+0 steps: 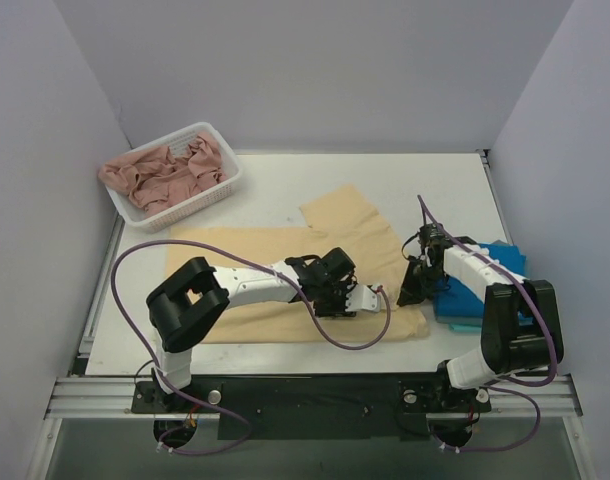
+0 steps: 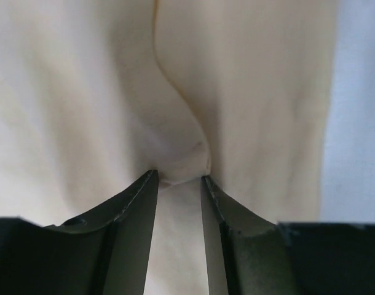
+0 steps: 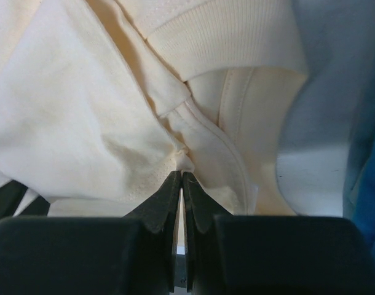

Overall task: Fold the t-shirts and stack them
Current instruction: Fold the flattened tshirt in 1/3 of the way

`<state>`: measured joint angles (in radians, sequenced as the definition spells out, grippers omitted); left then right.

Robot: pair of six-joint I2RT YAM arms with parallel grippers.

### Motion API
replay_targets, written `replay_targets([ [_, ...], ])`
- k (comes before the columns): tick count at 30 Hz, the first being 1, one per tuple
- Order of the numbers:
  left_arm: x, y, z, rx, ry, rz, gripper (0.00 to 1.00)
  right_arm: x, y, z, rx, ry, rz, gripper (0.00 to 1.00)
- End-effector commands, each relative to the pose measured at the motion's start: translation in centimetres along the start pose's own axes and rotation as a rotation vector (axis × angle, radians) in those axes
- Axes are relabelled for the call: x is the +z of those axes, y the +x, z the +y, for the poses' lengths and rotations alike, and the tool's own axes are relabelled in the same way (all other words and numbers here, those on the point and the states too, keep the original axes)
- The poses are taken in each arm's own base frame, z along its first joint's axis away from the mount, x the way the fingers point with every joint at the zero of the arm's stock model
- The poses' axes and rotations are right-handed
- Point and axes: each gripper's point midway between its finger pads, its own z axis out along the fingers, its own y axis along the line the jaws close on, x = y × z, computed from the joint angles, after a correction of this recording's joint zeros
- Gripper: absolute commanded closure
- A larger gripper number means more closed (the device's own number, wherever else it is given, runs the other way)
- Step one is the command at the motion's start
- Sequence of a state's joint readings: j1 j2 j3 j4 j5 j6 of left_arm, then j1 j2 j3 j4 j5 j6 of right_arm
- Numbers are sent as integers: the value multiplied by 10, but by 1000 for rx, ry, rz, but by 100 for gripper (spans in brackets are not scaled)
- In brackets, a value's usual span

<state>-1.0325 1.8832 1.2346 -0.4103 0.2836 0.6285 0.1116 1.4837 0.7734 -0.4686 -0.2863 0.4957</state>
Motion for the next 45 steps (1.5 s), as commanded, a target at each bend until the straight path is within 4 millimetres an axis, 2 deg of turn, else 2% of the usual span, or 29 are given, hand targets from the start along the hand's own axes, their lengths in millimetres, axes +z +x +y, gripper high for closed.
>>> replay_targets([
  [1, -1, -5, 39, 41, -242, 9, 57, -4, 4, 0, -8, -18, -1, 100],
  [8, 5, -15, 18, -8, -145, -45, 66, -6, 1, -1, 13, -22, -11, 100],
  [13, 0, -20, 21, -12, -143, -41, 75, -8, 0, -2, 16, -32, -20, 100],
  [16, -6, -28, 21, -9, -129, -50, 74, -9, 0, -2, 15, -33, -20, 100],
  [17, -6, -31, 18, -9, -110, -61, 77, -9, 1, -2, 13, -32, -19, 100],
  [18, -6, -32, 18, -8, -106, -63, 84, -9, 1, -2, 15, -35, -18, 100],
  [19, -6, -34, 15, -9, -91, -71, 100, -10, 1, -2, 16, -35, -18, 100],
  [24, -10, -31, 2, -9, -17, -80, 100, -16, 0, -6, 21, -27, -31, 100],
  [30, -30, -36, -2, 8, 58, -103, 100, -21, 5, -8, 20, -26, -28, 100],
  [32, -38, -34, -3, 15, 88, -108, 100, -24, 6, -10, 24, -19, -29, 100],
  [34, -43, -23, 2, 14, 90, -95, 100, -27, 8, -12, 31, -7, -19, 100],
  [38, -44, -2, 18, -3, 59, -72, 100, -32, 20, -13, 65, -19, 14, 100],
  [45, -39, -5, 4, -12, 105, -95, 100, -25, 31, -19, 84, -5, 40, 100],
])
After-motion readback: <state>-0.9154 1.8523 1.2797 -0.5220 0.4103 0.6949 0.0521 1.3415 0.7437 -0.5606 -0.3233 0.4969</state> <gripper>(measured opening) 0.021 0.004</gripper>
